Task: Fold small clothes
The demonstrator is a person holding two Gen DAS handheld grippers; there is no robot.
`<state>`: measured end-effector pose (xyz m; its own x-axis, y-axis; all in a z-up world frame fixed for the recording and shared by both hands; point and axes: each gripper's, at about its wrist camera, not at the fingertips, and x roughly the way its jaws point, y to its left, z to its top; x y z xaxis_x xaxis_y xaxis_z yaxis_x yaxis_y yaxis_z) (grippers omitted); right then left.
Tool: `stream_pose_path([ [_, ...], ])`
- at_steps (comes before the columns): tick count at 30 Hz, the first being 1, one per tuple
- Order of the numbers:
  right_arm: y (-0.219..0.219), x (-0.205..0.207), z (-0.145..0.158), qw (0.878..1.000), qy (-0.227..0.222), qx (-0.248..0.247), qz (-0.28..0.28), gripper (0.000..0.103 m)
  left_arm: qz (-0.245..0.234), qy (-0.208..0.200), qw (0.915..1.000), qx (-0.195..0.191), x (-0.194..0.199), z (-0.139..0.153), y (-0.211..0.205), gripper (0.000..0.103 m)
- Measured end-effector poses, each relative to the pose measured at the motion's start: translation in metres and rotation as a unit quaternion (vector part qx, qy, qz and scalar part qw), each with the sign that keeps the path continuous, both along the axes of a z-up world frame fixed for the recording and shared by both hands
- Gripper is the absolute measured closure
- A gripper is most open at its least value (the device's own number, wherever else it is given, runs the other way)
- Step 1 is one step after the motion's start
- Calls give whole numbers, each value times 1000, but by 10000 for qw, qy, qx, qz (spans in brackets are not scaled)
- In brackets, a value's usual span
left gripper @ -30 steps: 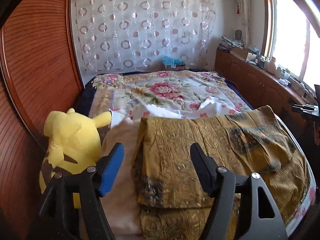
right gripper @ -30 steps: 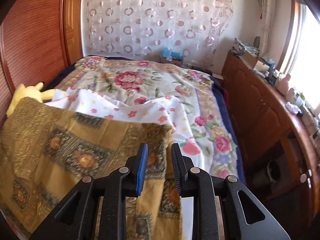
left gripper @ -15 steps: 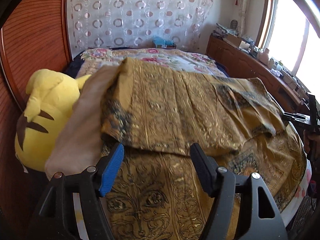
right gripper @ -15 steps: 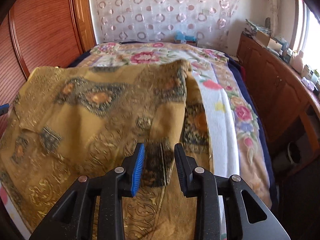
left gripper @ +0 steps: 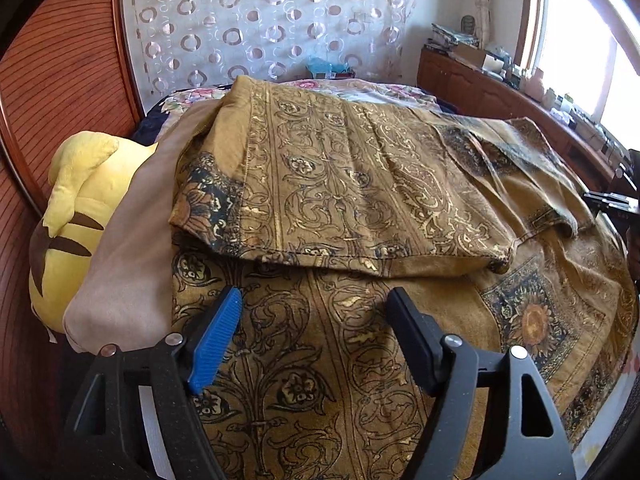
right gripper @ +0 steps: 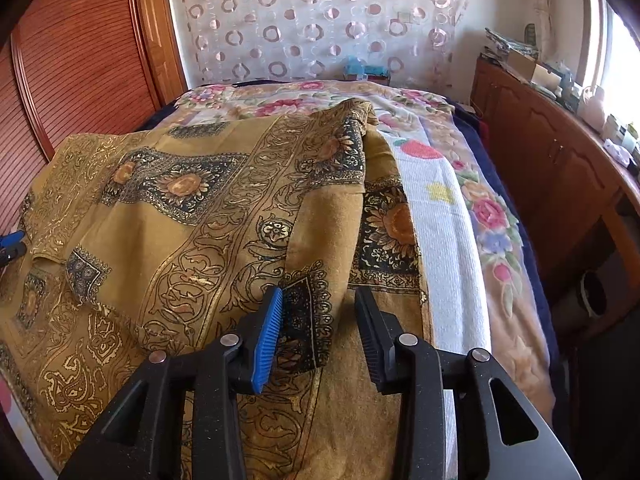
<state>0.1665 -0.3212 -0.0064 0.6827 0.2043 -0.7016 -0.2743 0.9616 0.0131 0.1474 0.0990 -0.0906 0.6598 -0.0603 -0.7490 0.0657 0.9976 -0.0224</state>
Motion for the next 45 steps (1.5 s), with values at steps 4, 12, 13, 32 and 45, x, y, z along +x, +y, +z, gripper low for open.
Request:
stream_pose_path([
  [4, 2, -1, -5, 10000, -34, -88, -8, 63, -23, 34, 9997, 221, 0, -1, -6, 23],
  [12, 7, 6, -11, 9999, -44, -114, -28, 60, 84, -215, 9995, -207, -6, 10, 10, 24],
  [13, 7, 7, -11, 9999, -42, -107, -25, 60, 129, -333, 9990, -278, -8, 15, 15, 27],
  [32, 6, 7, -11, 9999, -44, -102, -17, 59, 653, -392, 9964, -385, 26, 20, 62, 70],
  [45, 8, 12, -9, 9999, 93, 18, 115, 66, 243, -567, 9977, -292, 16, 37, 36, 101],
])
